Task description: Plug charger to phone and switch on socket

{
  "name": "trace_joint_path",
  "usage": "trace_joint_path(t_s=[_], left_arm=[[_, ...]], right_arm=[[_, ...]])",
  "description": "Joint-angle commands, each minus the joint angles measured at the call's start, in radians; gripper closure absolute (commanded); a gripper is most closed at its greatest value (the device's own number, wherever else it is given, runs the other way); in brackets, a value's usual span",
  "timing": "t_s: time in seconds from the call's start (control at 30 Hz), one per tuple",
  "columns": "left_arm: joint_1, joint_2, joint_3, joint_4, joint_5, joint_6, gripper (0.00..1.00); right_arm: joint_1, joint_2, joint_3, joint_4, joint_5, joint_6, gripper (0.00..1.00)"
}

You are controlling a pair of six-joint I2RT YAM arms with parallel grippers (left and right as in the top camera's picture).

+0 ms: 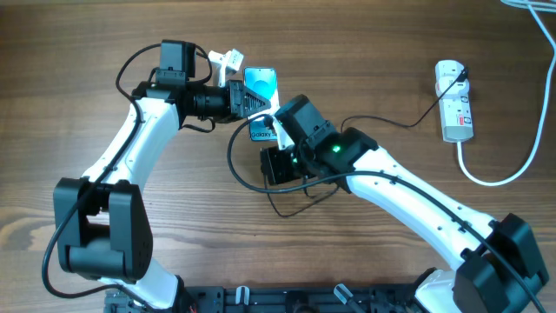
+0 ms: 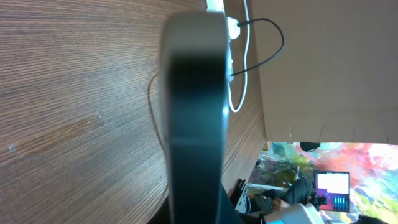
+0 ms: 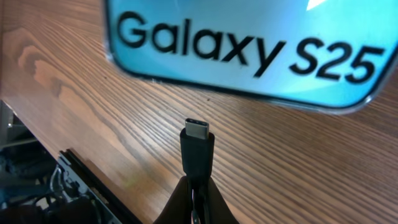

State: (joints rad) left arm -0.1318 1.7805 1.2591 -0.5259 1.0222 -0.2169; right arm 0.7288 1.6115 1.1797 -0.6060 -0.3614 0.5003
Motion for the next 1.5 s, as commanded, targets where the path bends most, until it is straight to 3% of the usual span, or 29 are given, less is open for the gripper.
trace_joint_path(t_s=[0.0, 0.83, 0.93, 1.4, 1.43, 1.47], left_arm=[[-0.002, -0.021, -0.002, 0.000, 0.047, -0.002, 0.96], [-0.002, -0.021, -0.002, -0.010, 0.054, 0.056, 0.96], [-0.002, -0.021, -0.002, -0.020, 0.054, 0.111, 0.96], [-0.002, -0.021, -0.002, -0.020, 0.104, 0.112, 0.96], [-0.002, -0.021, -0.002, -0.020, 0.104, 0.112, 0.96], [-0.002, -0.021, -0.002, -0.020, 0.104, 0.112, 0.96]], right_arm=[[-0.025, 0.014, 0.017, 0.027, -0.020, -0.014, 0.96], [-0.068, 0.014, 0.017, 0.093, -0.037, 0.023, 0.96], [-0.082, 0.014, 0.017, 0.089, -0.035, -0.005, 0.96], [-0.126, 0.014, 0.017, 0.179, -0.055, -0.002, 0.96], [-0.126, 0.014, 0.017, 0.179, -0.055, -0.003, 0.96], [-0.126, 0.014, 0.017, 0.176, -0.055, -0.003, 0.87]])
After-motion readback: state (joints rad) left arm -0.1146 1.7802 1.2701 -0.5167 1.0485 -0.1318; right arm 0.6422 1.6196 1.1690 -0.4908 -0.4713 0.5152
